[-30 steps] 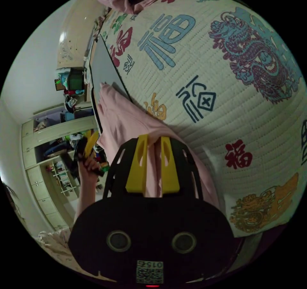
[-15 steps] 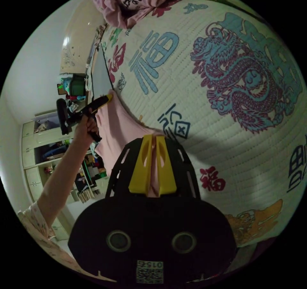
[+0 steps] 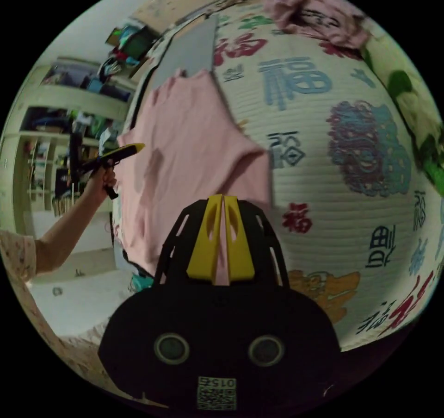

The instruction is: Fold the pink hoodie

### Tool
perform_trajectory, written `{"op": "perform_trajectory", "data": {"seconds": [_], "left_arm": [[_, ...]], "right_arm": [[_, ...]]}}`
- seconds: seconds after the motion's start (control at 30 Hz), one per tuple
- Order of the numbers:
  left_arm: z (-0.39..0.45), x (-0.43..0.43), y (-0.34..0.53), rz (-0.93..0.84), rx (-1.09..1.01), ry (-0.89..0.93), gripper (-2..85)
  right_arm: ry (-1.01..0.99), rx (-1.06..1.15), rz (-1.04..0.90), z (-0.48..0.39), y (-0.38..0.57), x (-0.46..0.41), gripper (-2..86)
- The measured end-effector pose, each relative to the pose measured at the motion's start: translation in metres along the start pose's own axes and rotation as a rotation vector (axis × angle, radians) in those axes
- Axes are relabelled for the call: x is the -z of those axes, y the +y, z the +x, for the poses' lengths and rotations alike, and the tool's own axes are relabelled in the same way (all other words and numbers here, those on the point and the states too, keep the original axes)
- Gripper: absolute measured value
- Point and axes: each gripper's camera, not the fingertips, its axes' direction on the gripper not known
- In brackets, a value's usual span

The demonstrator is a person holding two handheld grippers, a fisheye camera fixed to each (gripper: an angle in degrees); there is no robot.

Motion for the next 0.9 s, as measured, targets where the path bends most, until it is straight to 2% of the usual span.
{"op": "perform_trajectory", "data": {"seconds": [0.23, 0.33, 0.47, 0.53, 0.67, 0.83, 0.9], "left_arm": [[-0.017, -0.03, 0.262, -0.149, 0.198, 0.098, 5.1], [-0.019, -0.066, 0.338, -0.182, 0.228, 0.086, 3.9], [-0.031, -0.108, 0.401, -0.128, 0.2, 0.061, 1.6], [-0.055, -0.126, 0.431, -0.125, 0.218, 0.161, 1.7], [-0.128, -0.12, 0.505, 0.071, 0.383, 0.263, 3.6], [-0.293, -0.089, 0.647, 0.322, 0.821, 0.102, 8.9], [-0.347, -0.081, 0.686, 0.394, 0.929, 0.064, 10.1]], "right_arm": [[-0.112, 0.423, -0.272, -0.16, 0.035, -0.127, -0.4], [-0.085, 0.561, -0.362, -0.22, 0.053, -0.185, -0.4], [0.024, 0.647, -0.416, -0.278, 0.06, -0.251, -0.5], [0.06, 0.656, -0.41, -0.296, 0.054, -0.271, -0.5], [0.177, 0.661, -0.485, -0.33, 0.036, -0.331, -0.5], [0.386, 0.774, -0.558, -0.378, 0.04, -0.404, -0.5], [0.448, 0.806, -0.558, -0.399, 0.045, -0.43, -0.5]]}}
